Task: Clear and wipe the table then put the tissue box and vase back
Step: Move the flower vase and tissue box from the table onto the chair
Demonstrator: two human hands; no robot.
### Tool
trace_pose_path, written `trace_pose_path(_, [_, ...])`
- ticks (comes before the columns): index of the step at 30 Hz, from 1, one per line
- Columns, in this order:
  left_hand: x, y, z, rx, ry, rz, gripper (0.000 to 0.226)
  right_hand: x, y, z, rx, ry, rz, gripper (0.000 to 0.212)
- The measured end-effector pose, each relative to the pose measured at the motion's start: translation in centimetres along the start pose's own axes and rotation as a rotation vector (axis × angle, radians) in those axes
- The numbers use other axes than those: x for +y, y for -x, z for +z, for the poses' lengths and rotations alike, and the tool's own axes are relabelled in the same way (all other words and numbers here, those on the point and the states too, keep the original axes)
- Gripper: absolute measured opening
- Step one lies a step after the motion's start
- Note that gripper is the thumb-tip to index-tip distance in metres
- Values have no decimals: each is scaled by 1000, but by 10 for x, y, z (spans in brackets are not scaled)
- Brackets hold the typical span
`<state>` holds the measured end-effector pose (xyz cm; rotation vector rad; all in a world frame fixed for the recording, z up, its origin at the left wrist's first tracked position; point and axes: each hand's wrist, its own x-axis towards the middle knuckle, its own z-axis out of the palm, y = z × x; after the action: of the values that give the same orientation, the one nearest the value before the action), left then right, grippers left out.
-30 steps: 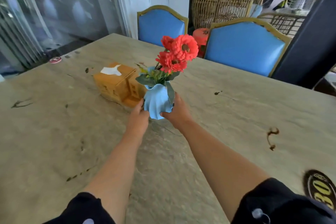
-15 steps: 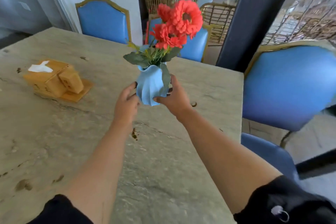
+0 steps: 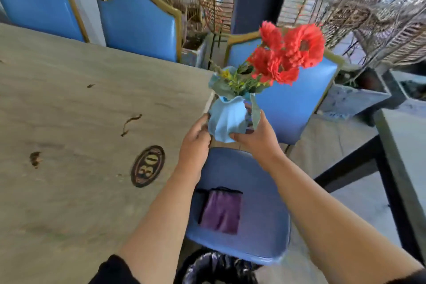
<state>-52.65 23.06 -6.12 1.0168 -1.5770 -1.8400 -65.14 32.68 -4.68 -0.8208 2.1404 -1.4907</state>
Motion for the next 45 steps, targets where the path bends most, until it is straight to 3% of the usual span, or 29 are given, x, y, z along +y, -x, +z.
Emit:
trace_pose_path(6, [-95, -25, 57, 19, -43, -162, 45, 118, -17, -16, -46, 7, 101, 69])
trace_pose_path(14, [-219, -74, 72, 66, -141, -267, 44, 249, -44, 21, -86, 19, 191, 72])
trace_pose_path(17, [-247, -79, 73, 93, -118, -286, 43, 277, -47, 32, -103, 29, 192, 83])
trace_pose_path(25, [-269, -76, 72, 40, -120, -333, 49, 304, -36, 42, -81, 44, 249, 74])
trace_pose_path(30, [-250, -57, 61, 3, -138, -344, 46, 288, -10, 44, -23, -86, 263, 75])
trace_pose_path(37, [-170, 25, 22, -94, -204, -309, 37, 206, 92, 49, -17, -180, 487, 67])
trace_pose_path(45, [-40, 138, -84, -109, -266, -160, 36, 43, 198, 92, 3, -250, 337, 51])
